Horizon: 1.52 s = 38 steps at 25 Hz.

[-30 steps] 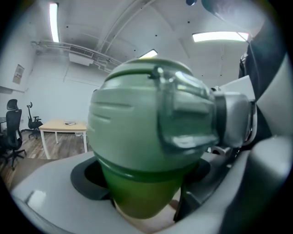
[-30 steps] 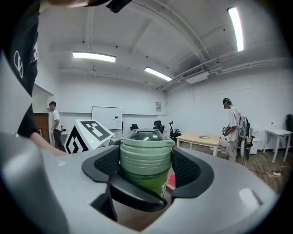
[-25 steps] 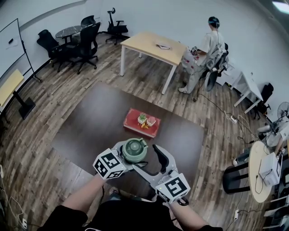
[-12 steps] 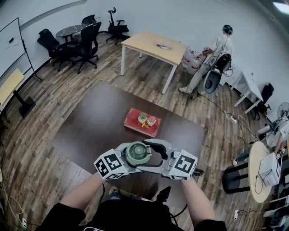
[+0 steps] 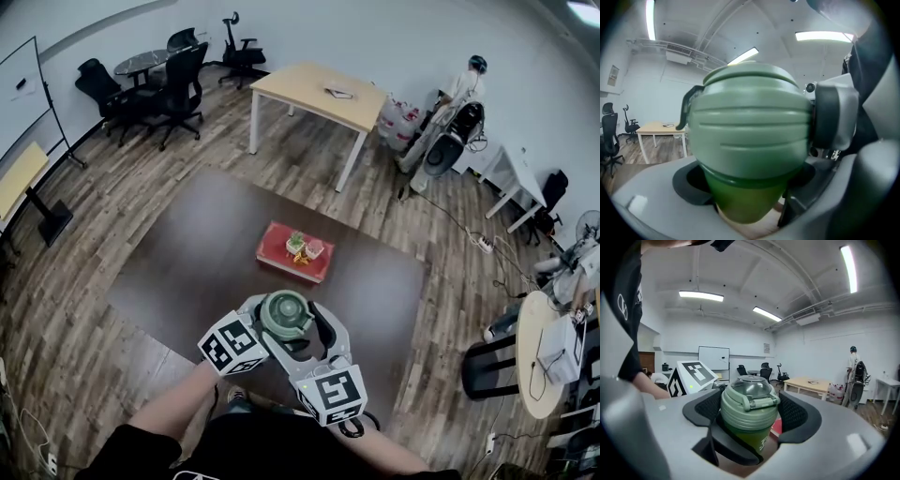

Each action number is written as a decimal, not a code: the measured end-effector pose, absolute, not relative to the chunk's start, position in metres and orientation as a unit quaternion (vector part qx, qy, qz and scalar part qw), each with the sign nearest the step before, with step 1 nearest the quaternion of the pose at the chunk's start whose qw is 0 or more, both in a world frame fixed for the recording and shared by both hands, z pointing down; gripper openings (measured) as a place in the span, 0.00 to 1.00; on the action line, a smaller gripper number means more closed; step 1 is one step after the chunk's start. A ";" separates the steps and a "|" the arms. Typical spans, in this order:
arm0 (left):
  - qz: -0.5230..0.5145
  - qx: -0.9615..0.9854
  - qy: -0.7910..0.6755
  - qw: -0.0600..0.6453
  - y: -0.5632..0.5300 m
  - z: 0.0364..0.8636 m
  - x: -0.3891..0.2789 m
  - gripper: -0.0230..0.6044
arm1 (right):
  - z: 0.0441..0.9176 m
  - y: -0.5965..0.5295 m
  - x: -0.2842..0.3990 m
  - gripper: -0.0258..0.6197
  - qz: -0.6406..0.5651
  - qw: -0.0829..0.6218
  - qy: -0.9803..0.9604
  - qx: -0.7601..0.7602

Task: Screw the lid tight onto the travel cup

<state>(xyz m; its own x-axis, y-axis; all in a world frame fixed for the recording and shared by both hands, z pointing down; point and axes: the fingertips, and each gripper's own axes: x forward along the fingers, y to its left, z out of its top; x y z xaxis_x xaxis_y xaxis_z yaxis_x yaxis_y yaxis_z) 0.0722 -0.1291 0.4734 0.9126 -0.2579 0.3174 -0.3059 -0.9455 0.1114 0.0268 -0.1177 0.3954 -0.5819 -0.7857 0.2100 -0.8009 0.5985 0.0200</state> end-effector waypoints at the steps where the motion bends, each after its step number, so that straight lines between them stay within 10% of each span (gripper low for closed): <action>1: 0.149 0.975 -0.143 0.082 -0.130 0.473 0.071 0.70 | 0.394 -0.117 0.025 0.65 0.041 0.096 -0.898 0.428; 14: 0.134 0.983 -0.099 0.077 -0.118 0.461 0.067 0.70 | 0.388 -0.110 0.035 0.65 0.000 0.119 -0.991 0.053; 27: 0.134 0.973 -0.170 0.084 -0.146 0.464 0.065 0.69 | 0.390 -0.121 0.026 0.59 0.032 0.104 -0.876 0.470; 38: 0.126 0.988 0.006 0.092 -0.094 0.447 0.072 0.70 | 0.377 -0.104 0.041 0.70 0.059 0.083 -0.995 -0.020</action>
